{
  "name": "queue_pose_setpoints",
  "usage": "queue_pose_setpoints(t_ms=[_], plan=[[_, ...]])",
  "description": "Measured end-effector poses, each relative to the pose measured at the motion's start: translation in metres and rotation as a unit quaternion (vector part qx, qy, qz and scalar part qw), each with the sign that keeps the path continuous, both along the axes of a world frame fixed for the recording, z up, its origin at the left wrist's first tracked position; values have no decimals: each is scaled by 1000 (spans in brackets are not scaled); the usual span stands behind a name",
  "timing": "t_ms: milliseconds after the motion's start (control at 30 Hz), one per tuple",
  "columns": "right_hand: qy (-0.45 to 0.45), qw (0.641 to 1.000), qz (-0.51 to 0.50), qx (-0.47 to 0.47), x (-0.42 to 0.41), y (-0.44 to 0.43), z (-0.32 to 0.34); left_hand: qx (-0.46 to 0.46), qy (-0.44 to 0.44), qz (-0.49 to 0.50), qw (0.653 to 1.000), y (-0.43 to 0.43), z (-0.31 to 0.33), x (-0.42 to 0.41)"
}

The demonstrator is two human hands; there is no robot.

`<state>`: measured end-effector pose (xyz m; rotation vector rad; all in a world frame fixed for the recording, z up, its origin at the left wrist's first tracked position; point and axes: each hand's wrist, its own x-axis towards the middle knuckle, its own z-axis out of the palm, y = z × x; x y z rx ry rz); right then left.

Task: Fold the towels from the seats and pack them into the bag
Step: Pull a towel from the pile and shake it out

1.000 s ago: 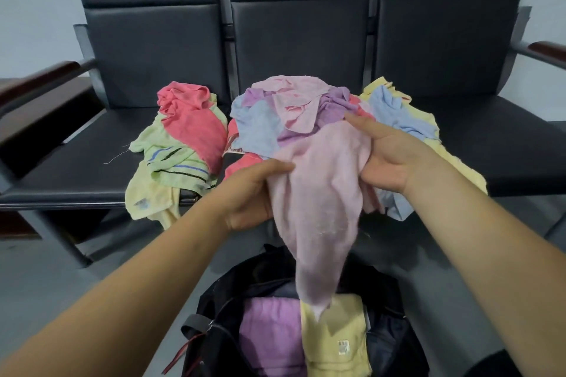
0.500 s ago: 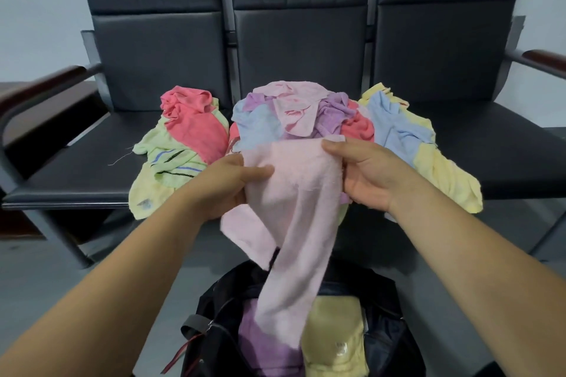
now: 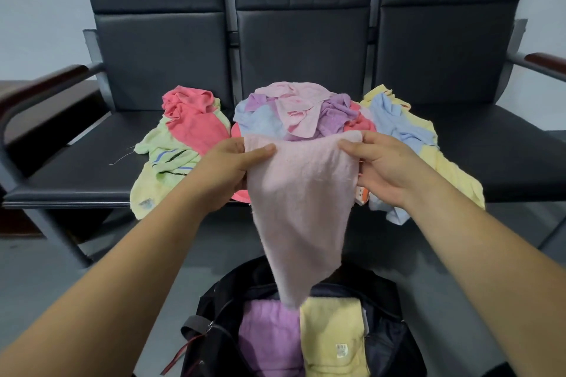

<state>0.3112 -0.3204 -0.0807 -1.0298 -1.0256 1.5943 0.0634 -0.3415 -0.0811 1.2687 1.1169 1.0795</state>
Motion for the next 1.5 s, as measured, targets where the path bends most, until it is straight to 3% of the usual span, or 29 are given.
queue_pose_setpoints(t_ms=[67, 333, 500, 600, 667, 800, 867, 967, 1067, 1167, 1233, 1400, 1500], plan=[[-8, 1000, -8, 14, 0, 1, 0, -4, 27, 1, 1000, 0, 0, -1], [24, 998, -39, 37, -5, 1, 4, -7, -59, 54, 997, 4, 1, -7], [-148, 977, -119, 93, 0, 2, 7, 44, 0, 20, 999, -2, 6, -8], [-185, 967, -133, 117, 0, 0, 7, 80, 39, 56, 994, -1, 3, -9], [-146, 975, -129, 102, 0, 0, 6, 93, 57, 79, 991, 0, 1, -9], [102, 993, -53, -3, 0, -2, 10, 77, 16, 91, 993, 1, 2, -5], [158, 987, 5, -19, 1, -4, 13, 55, -26, 48, 997, 2, 3, -8], [118, 993, 16, -1, 3, -1, 11, 53, -28, -2, 998, 0, 4, -9], [14, 997, -74, 24, 5, 1, 6, 103, 47, 62, 992, -2, 4, -7], [-109, 986, -109, 63, 5, 1, 3, 129, 68, 112, 983, 2, 0, -9], [-95, 987, -116, 57, 4, 3, 1, 112, 47, 122, 985, 4, -1, -9], [112, 992, -51, 2, 6, 10, 1, 60, -28, 38, 997, 3, 3, -9], [88, 996, -15, 2, 11, 13, -2, 77, 19, 54, 995, 4, 0, -11]])
